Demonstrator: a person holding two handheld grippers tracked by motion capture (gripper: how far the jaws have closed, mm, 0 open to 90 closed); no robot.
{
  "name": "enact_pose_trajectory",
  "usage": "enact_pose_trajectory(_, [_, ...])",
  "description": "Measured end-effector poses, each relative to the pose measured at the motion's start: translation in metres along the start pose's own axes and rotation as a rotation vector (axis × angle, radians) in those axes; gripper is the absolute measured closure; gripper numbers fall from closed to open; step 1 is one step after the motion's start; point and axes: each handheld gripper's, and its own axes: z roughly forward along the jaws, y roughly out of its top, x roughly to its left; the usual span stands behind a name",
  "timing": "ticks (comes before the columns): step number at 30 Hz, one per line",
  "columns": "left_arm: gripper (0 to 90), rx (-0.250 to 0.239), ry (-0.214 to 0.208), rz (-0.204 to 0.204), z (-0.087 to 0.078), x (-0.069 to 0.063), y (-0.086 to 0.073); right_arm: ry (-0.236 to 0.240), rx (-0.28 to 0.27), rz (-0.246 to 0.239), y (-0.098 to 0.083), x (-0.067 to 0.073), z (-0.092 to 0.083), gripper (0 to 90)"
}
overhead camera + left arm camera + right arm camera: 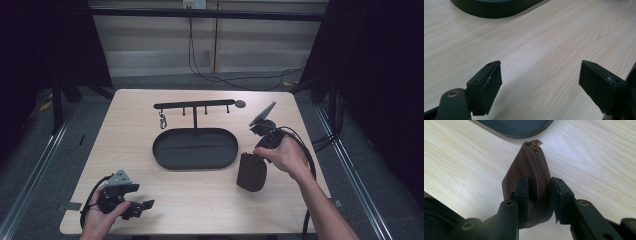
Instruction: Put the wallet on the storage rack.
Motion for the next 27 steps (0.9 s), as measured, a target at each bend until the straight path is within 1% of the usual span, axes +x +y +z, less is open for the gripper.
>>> enact_pose_trajectory(2, [18.4,-0.003,-0.001,-0.002,0.0,0.0,0.0,-0.013,0.011,0.003,0.002,0.0,-0.002,68.6])
enact_pose_trajectory(6, [18.4,0.0,-0.003,0.0,0.0,0.0,0.0,-0.042,0.011,0.003,0.004,-0.001,-0.004,68.6])
enact_pose_trajectory(9, [18.4,-0.001,-0.003,-0.002,-0.001,0.0,0.0,-0.051,0.02,0.003,0.006,-0.002,-0.005,68.6])
enact_pose_trajectory(12, [18.5,0.001,-0.001,-0.006,-0.001,0.001,0.0,-0.054,0.016,0.007,0.008,-0.003,-0.007,68.7])
enact_pose_trajectory(16, [18.4,-0.021,0.005,-0.013,-0.002,0.002,0.0,-0.055,0.011,0.011,0.014,-0.004,-0.011,68.6])
enact_pose_trajectory(18, [18.4,-0.022,0.001,-0.012,-0.004,0.002,0.0,-0.06,0.003,0.012,0.016,-0.004,-0.013,68.6])
enact_pose_trajectory(19, [18.4,-0.025,0.005,-0.009,-0.004,0.003,0.0,-0.058,0.008,0.014,0.017,-0.004,-0.014,68.6])
enact_pose_trajectory(22, [18.4,-0.028,0.004,-0.014,-0.004,0.003,0.0,-0.063,0.006,0.017,0.021,-0.005,-0.016,68.6])
enact_pose_trajectory(25, [18.4,-0.029,0.002,-0.016,-0.004,0.003,0.0,-0.054,-0.005,0.021,0.024,-0.006,-0.018,68.7])
enact_pose_trajectory(27, [18.4,-0.028,0.002,-0.016,-0.004,0.003,0.0,-0.056,-0.006,0.022,0.026,-0.006,-0.019,68.7])
